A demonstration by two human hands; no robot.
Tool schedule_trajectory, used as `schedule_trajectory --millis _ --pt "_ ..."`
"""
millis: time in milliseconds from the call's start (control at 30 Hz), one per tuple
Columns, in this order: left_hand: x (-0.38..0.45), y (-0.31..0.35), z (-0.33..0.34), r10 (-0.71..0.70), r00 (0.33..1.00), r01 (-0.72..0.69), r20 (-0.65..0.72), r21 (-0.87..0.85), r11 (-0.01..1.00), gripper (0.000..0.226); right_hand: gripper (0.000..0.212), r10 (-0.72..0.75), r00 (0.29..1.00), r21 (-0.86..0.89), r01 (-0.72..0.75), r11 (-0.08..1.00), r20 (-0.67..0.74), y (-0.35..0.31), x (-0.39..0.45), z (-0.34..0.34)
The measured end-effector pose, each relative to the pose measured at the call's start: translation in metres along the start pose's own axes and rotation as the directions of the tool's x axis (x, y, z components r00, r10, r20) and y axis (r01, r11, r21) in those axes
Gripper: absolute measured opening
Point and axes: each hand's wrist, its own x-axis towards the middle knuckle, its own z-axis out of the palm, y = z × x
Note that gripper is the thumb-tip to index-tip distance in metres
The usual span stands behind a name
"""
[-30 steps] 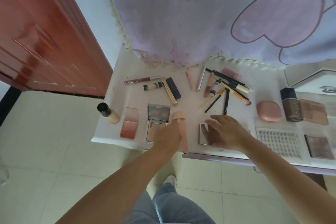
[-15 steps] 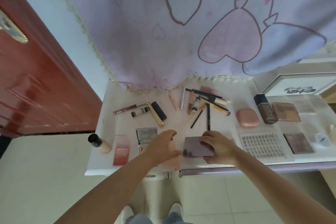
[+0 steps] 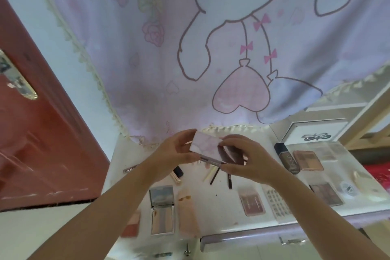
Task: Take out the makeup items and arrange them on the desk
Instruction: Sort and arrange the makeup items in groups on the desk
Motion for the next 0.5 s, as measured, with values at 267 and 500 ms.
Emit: schedule_trajectory --millis 267,500 --pt "-0.015 0.044 0.008 0.192 0.949 -0.148 -0.251 0.184 0.972 0.038 0.020 -0.063 0.998 -0.025 0.063 0.998 0.015 -0.048 0.023 -0.011" --pt "-0.020 0.067 0.012 0.190 0.910 -0.173 -0.368 0.077 0.982 0.027 0.030 -0.118 0.991 -0.003 0.118 0.993 0.058 -0.064 0.035 -0.021"
